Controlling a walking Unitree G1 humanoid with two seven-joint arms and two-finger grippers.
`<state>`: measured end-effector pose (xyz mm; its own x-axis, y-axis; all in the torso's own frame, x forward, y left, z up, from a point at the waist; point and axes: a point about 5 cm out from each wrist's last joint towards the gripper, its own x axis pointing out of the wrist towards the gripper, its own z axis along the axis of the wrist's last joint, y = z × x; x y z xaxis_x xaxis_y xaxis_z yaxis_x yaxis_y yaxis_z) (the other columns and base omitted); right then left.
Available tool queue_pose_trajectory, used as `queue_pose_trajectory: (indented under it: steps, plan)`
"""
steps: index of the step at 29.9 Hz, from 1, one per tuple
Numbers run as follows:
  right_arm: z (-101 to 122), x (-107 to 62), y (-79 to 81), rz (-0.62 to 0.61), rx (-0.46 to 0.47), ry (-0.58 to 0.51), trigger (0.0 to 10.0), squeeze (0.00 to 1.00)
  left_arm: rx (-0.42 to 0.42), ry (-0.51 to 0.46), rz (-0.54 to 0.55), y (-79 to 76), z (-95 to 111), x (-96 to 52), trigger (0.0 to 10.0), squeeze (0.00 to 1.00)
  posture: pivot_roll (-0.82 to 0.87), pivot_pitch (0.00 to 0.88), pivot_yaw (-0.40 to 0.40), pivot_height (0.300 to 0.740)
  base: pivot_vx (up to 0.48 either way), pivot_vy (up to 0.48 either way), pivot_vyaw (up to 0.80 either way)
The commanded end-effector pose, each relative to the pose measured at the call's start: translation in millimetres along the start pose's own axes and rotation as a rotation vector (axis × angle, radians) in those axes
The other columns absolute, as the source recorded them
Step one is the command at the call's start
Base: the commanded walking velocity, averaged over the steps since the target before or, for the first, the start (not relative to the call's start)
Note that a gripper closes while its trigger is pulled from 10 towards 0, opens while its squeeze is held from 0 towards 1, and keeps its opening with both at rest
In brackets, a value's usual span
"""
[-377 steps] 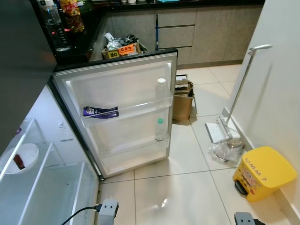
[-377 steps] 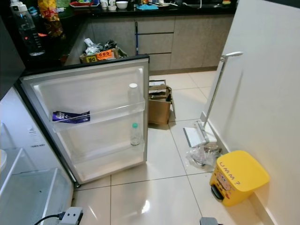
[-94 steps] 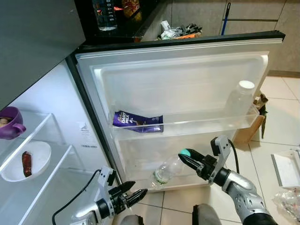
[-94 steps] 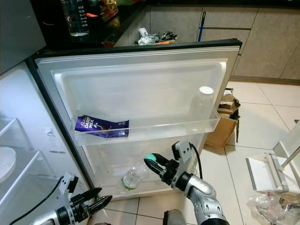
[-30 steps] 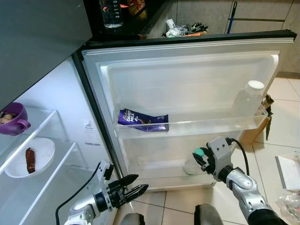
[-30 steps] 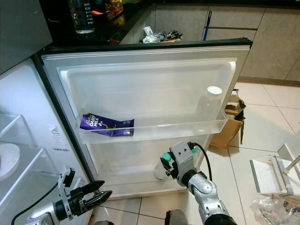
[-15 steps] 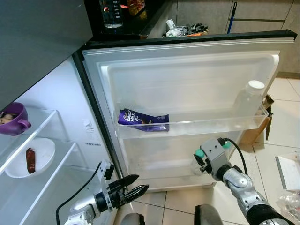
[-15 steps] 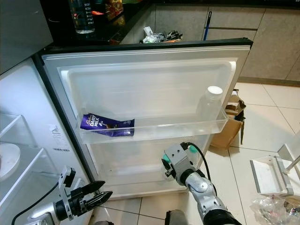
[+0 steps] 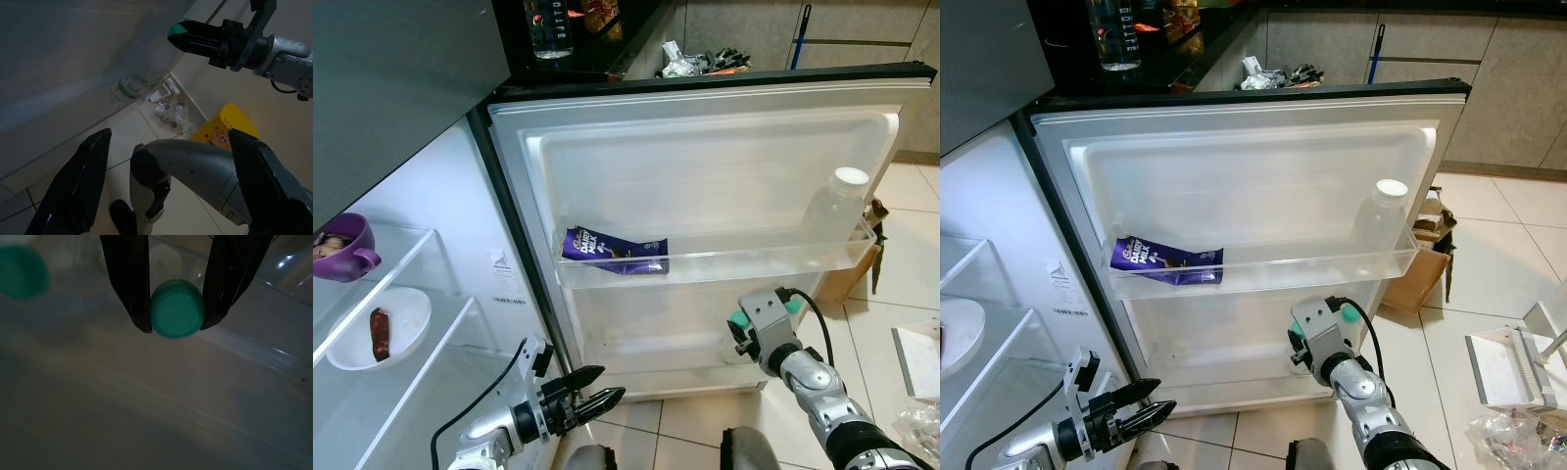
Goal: Restocking fridge
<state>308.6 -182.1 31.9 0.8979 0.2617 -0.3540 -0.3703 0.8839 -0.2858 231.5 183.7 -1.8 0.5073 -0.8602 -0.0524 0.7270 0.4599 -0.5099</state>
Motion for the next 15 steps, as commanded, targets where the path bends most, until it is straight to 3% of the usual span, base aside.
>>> queue_pose_trajectory:
  steps: [1,2,3,5,6,9,10,11,12,13,14,15]
  plan:
    - [3.7,0.5,-11.1,-0.060,0.006,-0.004,10.0,0.00,-0.008,0.011,-0.003,-1.8,-3.9,0.4,10.0,0.00,-0.05,0.008,0.000,0.587,0.000,0.000,0.00]
    - [3.4,0.5,-11.6,-0.067,0.007,-0.002,10.0,0.00,-0.008,0.011,-0.002,-1.8,-4.1,0.3,10.0,0.00,-0.05,0.008,0.000,0.587,0.000,0.000,0.00]
    - [3.2,0.5,-12.5,-0.074,0.008,0.000,10.0,0.09,-0.008,0.011,-0.002,-1.8,-4.2,0.3,10.0,0.00,-0.05,0.008,0.000,0.587,0.000,0.000,0.00]
    - [3.1,0.6,-13.0,-0.079,0.008,0.001,10.0,0.09,-0.008,0.011,-0.002,-1.9,-4.3,0.3,10.0,0.00,-0.05,0.008,0.000,0.587,0.000,0.000,0.00]
    - [3.0,0.6,-13.3,-0.081,0.013,0.000,10.0,1.00,-0.008,0.011,-0.003,-2.0,-4.3,0.4,10.0,0.00,-0.05,0.008,0.001,0.587,0.000,0.000,0.00]
    - [3.2,0.6,-13.9,-0.085,0.018,-0.002,10.0,1.00,-0.008,0.011,-0.003,-2.0,-4.3,0.5,10.0,0.00,-0.05,0.008,0.001,0.587,0.000,0.000,0.00]
    - [3.5,0.6,-14.7,-0.094,0.020,-0.004,10.0,0.91,-0.008,0.012,-0.003,-2.0,-4.3,0.5,10.0,0.00,-0.05,0.009,0.001,0.587,0.000,0.000,0.00]
    - [3.5,0.6,-14.7,-0.094,0.020,-0.004,10.0,0.91,-0.008,0.012,-0.003,-2.0,-4.3,0.5,10.0,0.00,-0.05,0.009,0.001,0.587,0.000,0.000,0.00]
    - [4.1,0.7,-15.4,-0.100,0.028,-0.008,10.0,0.20,-0.008,0.013,-0.003,-1.9,-4.3,0.5,10.0,0.00,-0.05,0.009,0.002,0.587,0.000,0.000,0.00]
    - [4.4,0.8,-15.9,-0.105,0.033,-0.010,10.0,0.14,-0.007,0.015,-0.003,-1.9,-4.3,0.4,10.0,0.00,-0.05,0.009,0.002,0.587,0.000,0.000,0.00]
    - [4.4,0.8,-15.9,-0.105,0.033,-0.010,10.0,0.14,-0.007,0.015,-0.003,-1.9,-4.3,0.4,10.0,0.00,-0.05,0.009,0.002,0.587,0.000,0.000,0.00]
    - [4.7,0.9,-16.6,-0.110,0.037,-0.012,10.0,0.00,-0.007,0.015,-0.003,-1.9,-4.3,0.3,10.0,0.00,-0.05,0.009,0.003,0.587,0.000,0.000,0.00]
